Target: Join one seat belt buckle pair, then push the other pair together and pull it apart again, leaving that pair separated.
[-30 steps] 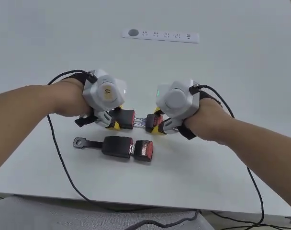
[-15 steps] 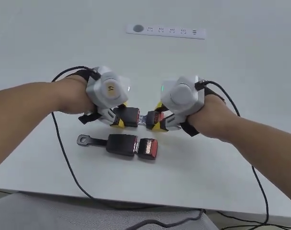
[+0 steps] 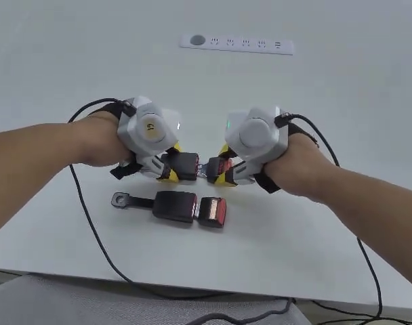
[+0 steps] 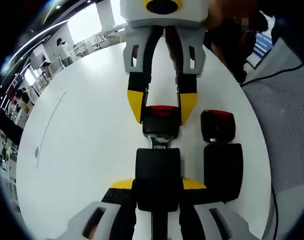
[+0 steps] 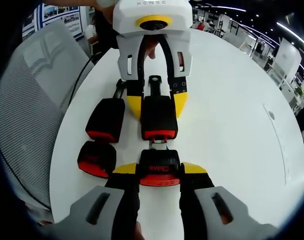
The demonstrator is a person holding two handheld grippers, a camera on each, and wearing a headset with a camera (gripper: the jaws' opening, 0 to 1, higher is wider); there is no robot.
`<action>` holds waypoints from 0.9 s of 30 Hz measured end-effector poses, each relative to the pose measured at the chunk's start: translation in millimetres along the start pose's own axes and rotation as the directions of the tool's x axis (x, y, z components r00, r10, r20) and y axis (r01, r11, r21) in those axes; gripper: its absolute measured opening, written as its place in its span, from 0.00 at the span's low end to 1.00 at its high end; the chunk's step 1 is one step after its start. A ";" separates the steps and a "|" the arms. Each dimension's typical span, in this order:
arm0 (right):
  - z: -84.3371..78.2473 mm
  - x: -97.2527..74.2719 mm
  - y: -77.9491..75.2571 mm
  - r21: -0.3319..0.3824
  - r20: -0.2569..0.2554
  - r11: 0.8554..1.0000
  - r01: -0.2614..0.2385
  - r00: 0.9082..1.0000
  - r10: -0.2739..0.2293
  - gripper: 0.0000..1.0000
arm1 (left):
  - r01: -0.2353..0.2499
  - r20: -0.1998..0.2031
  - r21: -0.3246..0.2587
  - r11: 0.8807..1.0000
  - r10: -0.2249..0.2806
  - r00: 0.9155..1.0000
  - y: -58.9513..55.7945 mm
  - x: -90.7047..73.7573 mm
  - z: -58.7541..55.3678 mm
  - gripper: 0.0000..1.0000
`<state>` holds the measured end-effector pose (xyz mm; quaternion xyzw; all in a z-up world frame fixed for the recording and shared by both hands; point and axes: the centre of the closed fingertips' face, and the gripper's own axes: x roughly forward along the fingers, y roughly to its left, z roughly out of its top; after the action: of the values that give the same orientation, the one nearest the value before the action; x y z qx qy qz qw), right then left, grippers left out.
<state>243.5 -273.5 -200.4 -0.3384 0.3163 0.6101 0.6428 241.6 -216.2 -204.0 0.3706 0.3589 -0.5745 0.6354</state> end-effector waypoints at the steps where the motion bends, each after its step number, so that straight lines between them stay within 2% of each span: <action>1: 0.2 0.3 -0.1 -0.002 0.000 1.000 -0.001 1.000 0.001 0.28 | 0.001 0.001 0.001 1.000 -0.001 1.000 0.4 0.5 -0.3 0.32; 5: 6.6 2.9 6.8 -0.005 0.006 1.000 -0.001 1.000 0.001 0.28 | 0.005 -0.007 0.010 1.000 -0.005 1.000 -0.1 0.8 0.5 0.32; 13: 8.7 3.5 0.9 -0.008 0.001 1.000 -0.003 1.000 0.003 0.28 | 0.003 -0.006 0.009 1.000 -0.003 1.000 -0.5 0.4 0.8 0.32; 27: 7.8 2.7 1.9 -0.002 0.000 1.000 -0.007 1.000 0.007 0.28 | 0.008 -0.017 0.004 1.000 -0.008 1.000 -0.6 -0.6 1.1 0.32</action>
<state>241.7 -265.5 -198.3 -0.3378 0.3168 0.6129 0.6402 241.0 -216.9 -203.0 0.3753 0.3645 -0.5746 0.6294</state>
